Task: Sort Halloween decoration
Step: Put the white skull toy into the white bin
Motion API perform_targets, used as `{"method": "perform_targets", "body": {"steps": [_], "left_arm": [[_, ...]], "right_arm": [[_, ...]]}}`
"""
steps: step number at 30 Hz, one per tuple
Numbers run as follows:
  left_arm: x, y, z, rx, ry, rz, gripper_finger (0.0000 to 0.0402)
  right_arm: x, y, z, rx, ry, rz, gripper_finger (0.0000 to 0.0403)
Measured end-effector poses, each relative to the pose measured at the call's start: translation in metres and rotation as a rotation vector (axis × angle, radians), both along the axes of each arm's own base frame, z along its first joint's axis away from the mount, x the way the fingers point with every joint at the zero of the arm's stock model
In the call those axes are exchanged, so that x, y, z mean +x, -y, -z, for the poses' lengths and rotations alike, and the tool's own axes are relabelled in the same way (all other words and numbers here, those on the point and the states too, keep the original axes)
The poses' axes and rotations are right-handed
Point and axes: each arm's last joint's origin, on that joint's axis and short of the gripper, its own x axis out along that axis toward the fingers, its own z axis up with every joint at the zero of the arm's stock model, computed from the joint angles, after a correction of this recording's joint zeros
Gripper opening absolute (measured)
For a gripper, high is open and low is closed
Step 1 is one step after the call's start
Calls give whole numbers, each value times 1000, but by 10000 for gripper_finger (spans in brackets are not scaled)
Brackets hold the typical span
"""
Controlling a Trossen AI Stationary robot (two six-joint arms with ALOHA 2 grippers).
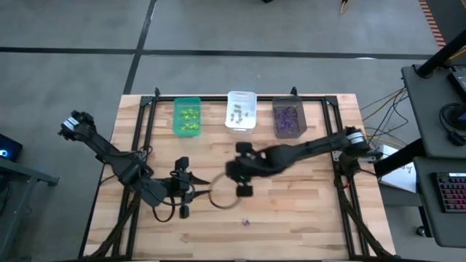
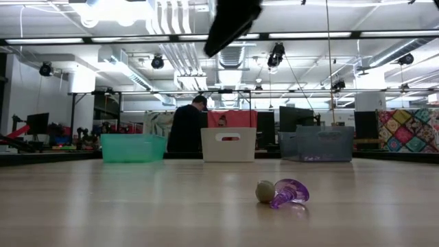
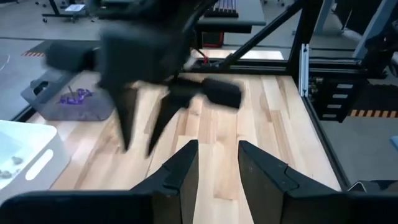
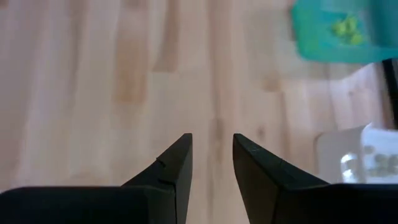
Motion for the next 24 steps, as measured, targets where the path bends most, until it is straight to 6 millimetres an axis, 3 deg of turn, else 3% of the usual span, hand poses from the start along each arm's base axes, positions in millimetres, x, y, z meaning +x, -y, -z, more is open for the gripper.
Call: {"method": "perform_targets", "body": {"steps": [11,24], "left_arm": [[17,12,18,65,-26,1,95],[36,24,48,153,-90,-9,95]], "right_arm": [[-80,-54,11,107,27,-46,102],[-130,-75,54,208,51,-42,86]]}}
